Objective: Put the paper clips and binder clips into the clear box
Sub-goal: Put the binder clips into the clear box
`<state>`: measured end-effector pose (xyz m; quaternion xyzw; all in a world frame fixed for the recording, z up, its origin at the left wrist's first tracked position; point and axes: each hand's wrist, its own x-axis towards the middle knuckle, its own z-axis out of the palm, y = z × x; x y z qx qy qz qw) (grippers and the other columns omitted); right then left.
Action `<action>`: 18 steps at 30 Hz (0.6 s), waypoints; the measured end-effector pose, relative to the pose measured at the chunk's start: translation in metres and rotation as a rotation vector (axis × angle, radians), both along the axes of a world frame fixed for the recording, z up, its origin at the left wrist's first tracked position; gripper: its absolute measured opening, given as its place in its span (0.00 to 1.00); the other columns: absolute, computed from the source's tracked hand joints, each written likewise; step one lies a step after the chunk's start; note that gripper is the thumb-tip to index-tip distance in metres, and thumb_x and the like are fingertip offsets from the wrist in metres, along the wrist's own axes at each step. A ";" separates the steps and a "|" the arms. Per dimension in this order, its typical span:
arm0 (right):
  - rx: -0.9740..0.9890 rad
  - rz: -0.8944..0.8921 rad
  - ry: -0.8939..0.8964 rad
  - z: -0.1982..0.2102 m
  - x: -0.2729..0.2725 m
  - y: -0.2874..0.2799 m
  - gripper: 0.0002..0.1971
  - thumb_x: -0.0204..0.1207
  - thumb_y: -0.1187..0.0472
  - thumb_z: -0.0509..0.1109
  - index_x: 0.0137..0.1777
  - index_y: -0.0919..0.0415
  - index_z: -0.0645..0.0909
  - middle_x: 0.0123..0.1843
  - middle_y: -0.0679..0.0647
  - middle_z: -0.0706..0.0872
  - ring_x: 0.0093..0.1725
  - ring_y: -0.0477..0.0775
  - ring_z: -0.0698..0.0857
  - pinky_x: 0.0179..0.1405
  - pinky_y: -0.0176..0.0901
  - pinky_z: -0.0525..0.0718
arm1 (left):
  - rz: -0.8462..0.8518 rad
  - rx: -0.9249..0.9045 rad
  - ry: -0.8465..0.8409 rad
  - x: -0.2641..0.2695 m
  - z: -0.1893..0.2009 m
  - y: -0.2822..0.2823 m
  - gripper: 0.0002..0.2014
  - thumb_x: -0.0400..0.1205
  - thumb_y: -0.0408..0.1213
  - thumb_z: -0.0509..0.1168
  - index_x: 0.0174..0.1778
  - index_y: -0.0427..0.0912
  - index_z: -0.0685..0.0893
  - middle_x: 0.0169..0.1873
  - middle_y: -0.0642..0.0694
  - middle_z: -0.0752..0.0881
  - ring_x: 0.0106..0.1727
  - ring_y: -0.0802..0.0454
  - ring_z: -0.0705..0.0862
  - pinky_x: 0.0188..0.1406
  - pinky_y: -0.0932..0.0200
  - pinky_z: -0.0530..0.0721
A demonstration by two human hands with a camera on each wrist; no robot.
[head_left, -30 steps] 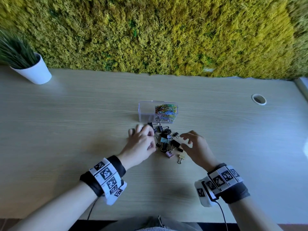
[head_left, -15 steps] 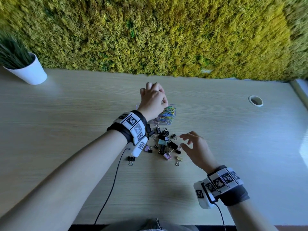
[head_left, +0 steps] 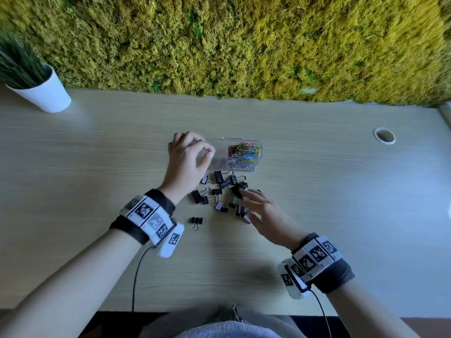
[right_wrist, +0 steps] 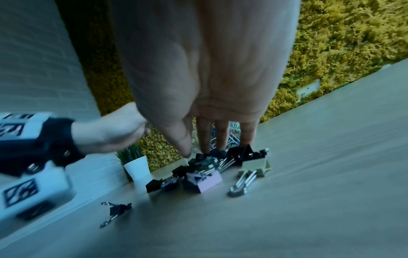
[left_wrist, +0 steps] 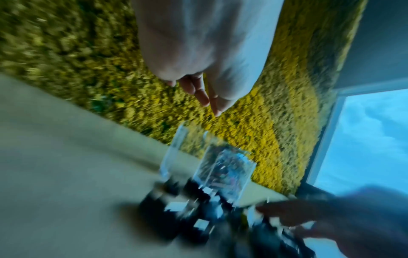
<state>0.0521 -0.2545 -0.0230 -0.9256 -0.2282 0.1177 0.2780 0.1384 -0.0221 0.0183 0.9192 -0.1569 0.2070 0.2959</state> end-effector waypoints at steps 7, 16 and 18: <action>0.063 -0.226 -0.131 0.013 0.025 -0.009 0.24 0.75 0.76 0.60 0.70 0.58 0.76 0.72 0.54 0.76 0.70 0.54 0.73 0.73 0.47 0.71 | -0.174 0.231 0.513 -0.033 -0.049 0.029 0.26 0.82 0.44 0.60 0.77 0.45 0.66 0.76 0.47 0.67 0.76 0.48 0.66 0.76 0.51 0.64; 0.047 -0.058 -0.007 0.005 0.018 -0.011 0.28 0.74 0.76 0.61 0.71 0.54 0.74 0.73 0.54 0.75 0.73 0.54 0.71 0.72 0.48 0.70 | -0.409 0.545 0.630 -0.066 -0.065 0.011 0.46 0.76 0.65 0.60 0.82 0.54 0.41 0.81 0.48 0.32 0.81 0.51 0.31 0.81 0.45 0.39; 0.056 -0.185 -0.038 0.005 0.017 -0.021 0.26 0.73 0.73 0.66 0.71 0.55 0.74 0.68 0.54 0.80 0.66 0.53 0.77 0.67 0.45 0.75 | -0.429 0.408 0.676 -0.070 -0.062 0.009 0.45 0.75 0.61 0.64 0.82 0.56 0.45 0.82 0.53 0.35 0.82 0.52 0.35 0.81 0.46 0.42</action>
